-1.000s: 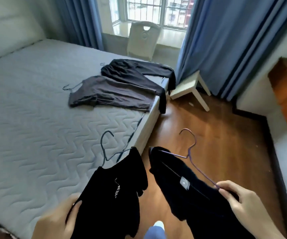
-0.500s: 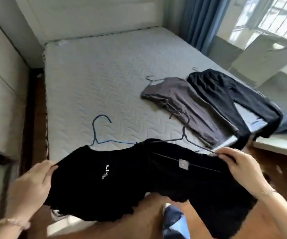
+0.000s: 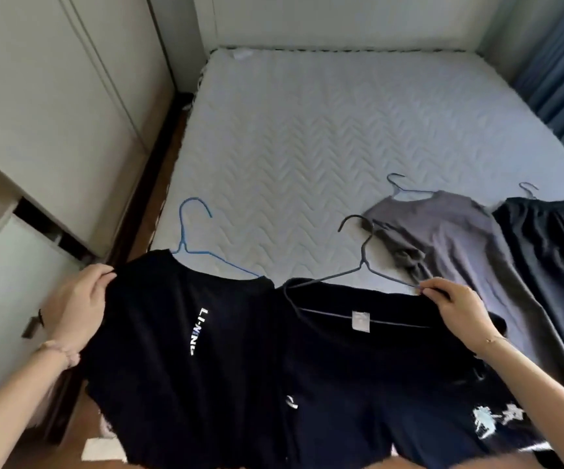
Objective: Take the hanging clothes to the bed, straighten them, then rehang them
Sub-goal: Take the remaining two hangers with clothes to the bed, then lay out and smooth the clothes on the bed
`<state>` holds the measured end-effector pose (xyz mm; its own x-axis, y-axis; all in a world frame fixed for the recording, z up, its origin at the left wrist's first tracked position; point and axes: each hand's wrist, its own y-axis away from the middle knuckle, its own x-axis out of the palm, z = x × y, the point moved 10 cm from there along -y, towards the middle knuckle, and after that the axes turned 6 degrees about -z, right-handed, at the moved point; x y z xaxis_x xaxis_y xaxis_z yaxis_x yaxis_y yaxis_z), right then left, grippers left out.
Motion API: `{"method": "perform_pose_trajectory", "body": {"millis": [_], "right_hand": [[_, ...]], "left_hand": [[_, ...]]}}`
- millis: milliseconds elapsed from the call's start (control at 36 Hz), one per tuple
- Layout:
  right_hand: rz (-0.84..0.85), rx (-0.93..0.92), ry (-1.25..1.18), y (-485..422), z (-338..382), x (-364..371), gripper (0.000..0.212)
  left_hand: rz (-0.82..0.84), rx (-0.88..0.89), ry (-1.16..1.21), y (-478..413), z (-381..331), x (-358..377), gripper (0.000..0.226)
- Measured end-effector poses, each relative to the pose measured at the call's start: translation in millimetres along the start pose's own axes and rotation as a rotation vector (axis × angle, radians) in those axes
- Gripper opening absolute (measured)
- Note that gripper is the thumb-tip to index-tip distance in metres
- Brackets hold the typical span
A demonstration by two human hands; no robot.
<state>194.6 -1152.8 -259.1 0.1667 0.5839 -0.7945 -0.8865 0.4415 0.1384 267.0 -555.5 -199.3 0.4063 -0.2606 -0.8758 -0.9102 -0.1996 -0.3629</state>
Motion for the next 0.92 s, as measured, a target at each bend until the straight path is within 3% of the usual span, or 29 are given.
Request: {"method": "perform_pose_trajectory", "body": {"millis": [250,361,444,500,611,750,917], "right_hand": [[0.019,0.07,-0.004,-181.9,45.2,72.8,0.025],[-0.026,-0.032,0.134,-257.6,70.2,107.8,0.023],[0.01,-0.063,0.295,-292.1,85.2,142.0,0.051],[0.054,-0.094,0.332,-296.5,98.5,166.8,0.056],[0.205,-0.092,0.251,-271.6,93.0,217.5,0.04],[0.331,0.125,0.211,-206.5,12.4,245.9,0.032],[0.397,0.39,0.217,-98.3,-99.6,235.1,0.032]], "left_hand": [[0.075,-0.106,0.08,-137.2,30.6,143.2,0.025],[0.15,-0.103,0.098,-190.8,23.4,217.9,0.024],[0.241,-0.085,-0.037,-217.8,18.5,279.3,0.045],[0.309,-0.1,-0.063,-219.6,12.3,313.2,0.053],[0.457,-0.116,0.112,-181.8,-10.5,359.5,0.045],[0.666,-0.358,0.351,-77.0,-13.3,380.6,0.027],[0.859,-0.542,0.437,78.0,-23.7,365.7,0.022]]}}
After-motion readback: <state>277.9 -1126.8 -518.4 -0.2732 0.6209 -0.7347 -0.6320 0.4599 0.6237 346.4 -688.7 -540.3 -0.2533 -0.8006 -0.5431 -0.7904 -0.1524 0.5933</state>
